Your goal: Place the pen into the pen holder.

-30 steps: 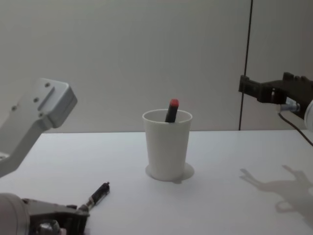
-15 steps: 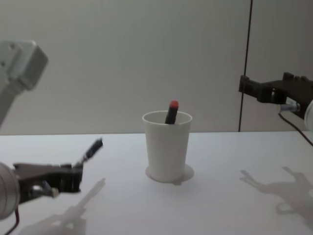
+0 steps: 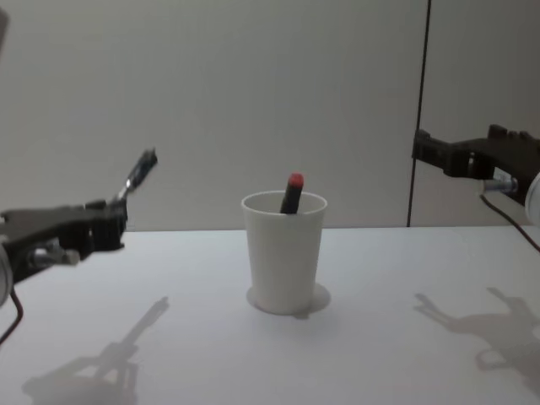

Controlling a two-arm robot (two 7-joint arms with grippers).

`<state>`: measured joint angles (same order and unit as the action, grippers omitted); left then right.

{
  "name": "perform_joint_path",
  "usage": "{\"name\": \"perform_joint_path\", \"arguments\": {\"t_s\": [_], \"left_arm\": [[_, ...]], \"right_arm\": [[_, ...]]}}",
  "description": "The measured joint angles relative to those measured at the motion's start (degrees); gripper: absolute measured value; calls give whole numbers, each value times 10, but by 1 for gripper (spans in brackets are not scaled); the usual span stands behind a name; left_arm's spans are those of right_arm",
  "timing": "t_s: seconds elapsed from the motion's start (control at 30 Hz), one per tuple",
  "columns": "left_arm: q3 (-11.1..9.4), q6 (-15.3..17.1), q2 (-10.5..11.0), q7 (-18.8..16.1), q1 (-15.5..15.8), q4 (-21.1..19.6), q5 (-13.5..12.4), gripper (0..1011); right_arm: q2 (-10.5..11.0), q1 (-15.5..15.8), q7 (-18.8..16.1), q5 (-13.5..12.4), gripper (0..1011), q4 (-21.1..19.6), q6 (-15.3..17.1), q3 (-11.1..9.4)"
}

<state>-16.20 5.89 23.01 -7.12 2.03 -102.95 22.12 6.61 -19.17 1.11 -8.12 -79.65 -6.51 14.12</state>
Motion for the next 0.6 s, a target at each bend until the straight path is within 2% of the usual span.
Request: {"name": "perform_joint_path", "arguments": {"t_s": [0.17,0.2,0.4,0.47,0.57,0.6], "left_arm": [[5,-46,-1,21,3,8,9,142],[7,-64,-2,32,5,12,15,142],[12,-118,-6,74,13,29,34,142],[14,-147,-9,103,20,41,47,142],[15,-167,-11,125,25,49,57,142],[16,-178,-13,142,29,55,62,142]], "right_arm": [[0,0,0,0,1001,0,0,0],[0,0,0,0,1001,0,0,0],[0,0,0,0,1001,0,0,0],[0,0,0,0,1001,0,0,0],[0,0,0,0,1001,0,0,0],[0,0,0,0,1002,0,0,0]]}}
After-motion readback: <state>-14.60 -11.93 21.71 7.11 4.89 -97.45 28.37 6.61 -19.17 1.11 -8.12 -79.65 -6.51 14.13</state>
